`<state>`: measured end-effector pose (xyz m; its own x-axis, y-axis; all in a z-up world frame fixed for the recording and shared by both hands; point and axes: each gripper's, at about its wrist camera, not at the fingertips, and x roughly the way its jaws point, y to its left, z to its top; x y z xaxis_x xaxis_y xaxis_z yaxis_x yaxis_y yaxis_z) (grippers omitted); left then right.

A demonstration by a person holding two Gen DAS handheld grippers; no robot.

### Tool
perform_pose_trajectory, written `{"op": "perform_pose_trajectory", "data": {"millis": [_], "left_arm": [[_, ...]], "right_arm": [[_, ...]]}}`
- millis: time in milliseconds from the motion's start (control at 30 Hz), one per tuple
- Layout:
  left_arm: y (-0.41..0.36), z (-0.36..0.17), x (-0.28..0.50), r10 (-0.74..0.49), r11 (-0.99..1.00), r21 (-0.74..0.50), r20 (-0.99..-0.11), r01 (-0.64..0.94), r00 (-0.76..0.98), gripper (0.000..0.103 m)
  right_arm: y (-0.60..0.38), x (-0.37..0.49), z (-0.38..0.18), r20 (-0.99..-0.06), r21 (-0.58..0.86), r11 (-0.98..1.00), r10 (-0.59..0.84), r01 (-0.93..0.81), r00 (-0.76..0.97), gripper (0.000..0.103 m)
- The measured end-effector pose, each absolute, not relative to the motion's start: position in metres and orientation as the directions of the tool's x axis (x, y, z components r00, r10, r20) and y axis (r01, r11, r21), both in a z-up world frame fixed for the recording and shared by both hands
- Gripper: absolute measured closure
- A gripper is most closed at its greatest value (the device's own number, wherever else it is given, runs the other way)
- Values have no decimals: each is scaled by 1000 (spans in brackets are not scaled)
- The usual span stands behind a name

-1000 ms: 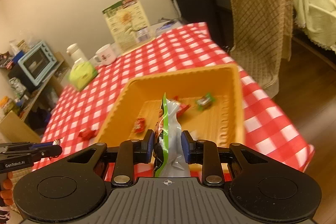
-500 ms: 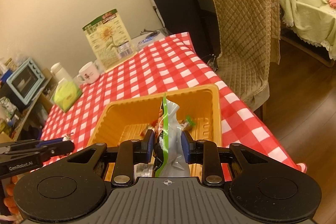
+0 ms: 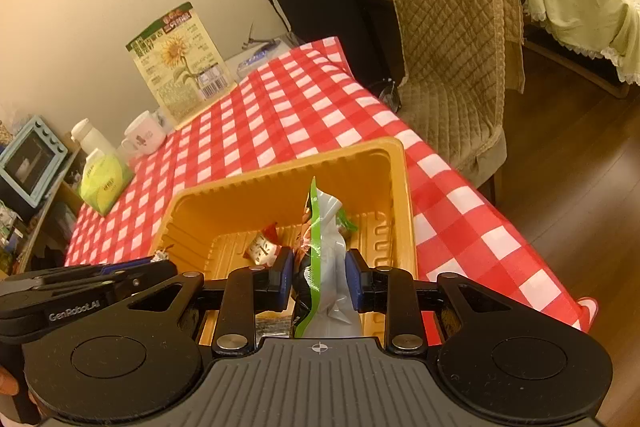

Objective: Organize snacks
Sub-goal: 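Open both tools to drop the candy packet and foil bag into the tray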

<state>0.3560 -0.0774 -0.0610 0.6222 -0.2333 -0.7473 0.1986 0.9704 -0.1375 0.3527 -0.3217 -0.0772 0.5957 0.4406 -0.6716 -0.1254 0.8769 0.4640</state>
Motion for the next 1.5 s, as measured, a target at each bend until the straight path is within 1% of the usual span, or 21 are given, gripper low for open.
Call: {"op": "perform_pose_trajectory", "data": {"millis": [233, 533, 667, 733, 867, 933, 967, 1000, 1033, 1067, 1100, 1133, 1167, 1233, 1300, 1400, 1500], "left_arm": [[-79, -69, 363, -223, 972, -131, -760, 193, 611, 84], [-79, -67, 361, -224, 972, -127, -757, 198, 614, 84], [-78, -65, 361, -223, 973, -128, -755, 195, 616, 83], [-76, -64, 360, -222, 973, -130, -755, 191, 617, 79], [-74, -62, 359, -219, 974, -129, -755, 188, 618, 75], [-71, -62, 359, -219, 974, -131, -755, 185, 618, 68], [-71, -61, 357, -219, 974, -131, -754, 184, 619, 68], [-70, -61, 356, -218, 974, -132, -755, 183, 619, 65], [-69, -60, 356, -217, 975, -132, -754, 181, 619, 60], [-69, -60, 355, -217, 975, -132, -754, 180, 621, 58], [-68, -60, 354, -217, 975, -132, -753, 180, 621, 57], [-67, -60, 354, -217, 975, -132, -753, 181, 621, 56], [-67, -59, 353, -217, 974, -131, -754, 182, 620, 55], [-67, -59, 352, -214, 975, -129, -754, 179, 621, 48], [-66, -58, 350, -215, 975, -129, -751, 181, 624, 47], [-66, -57, 348, -213, 975, -126, -750, 181, 626, 44], [-66, -55, 347, -212, 976, -126, -749, 179, 628, 42]], "right_arm": [[-320, 356, -83, -680, 463, 878, 439, -121, 588, 74], [-317, 359, -83, -678, 461, 879, 438, -121, 590, 74], [-316, 361, -83, -679, 458, 881, 434, -120, 592, 74], [-314, 363, -83, -681, 455, 882, 431, -119, 592, 74], [-312, 365, -83, -689, 444, 889, 419, -113, 592, 74], [-310, 368, -85, -700, 441, 892, 409, -97, 585, 73], [-310, 369, -86, -702, 441, 893, 407, -92, 584, 72], [-310, 369, -87, -704, 440, 894, 403, -86, 585, 70], [-310, 369, -87, -705, 440, 894, 400, -83, 586, 64], [-310, 369, -87, -703, 441, 894, 399, -79, 589, 59], [-311, 368, -86, -700, 443, 894, 394, -72, 596, 50], [-312, 368, -85, -697, 444, 894, 391, -66, 601, 45], [-312, 368, -84, -696, 447, 892, 394, -67, 601, 44], [-311, 368, -84, -700, 445, 892, 401, -77, 591, 43], [-310, 367, -83, -707, 431, 899, 394, -85, 588, 41], [-307, 365, -82, -715, 412, 905, 391, -102, 580, 32], [-304, 362, -81, -721, 397, 910, 389, -118, 574, 29]]}}
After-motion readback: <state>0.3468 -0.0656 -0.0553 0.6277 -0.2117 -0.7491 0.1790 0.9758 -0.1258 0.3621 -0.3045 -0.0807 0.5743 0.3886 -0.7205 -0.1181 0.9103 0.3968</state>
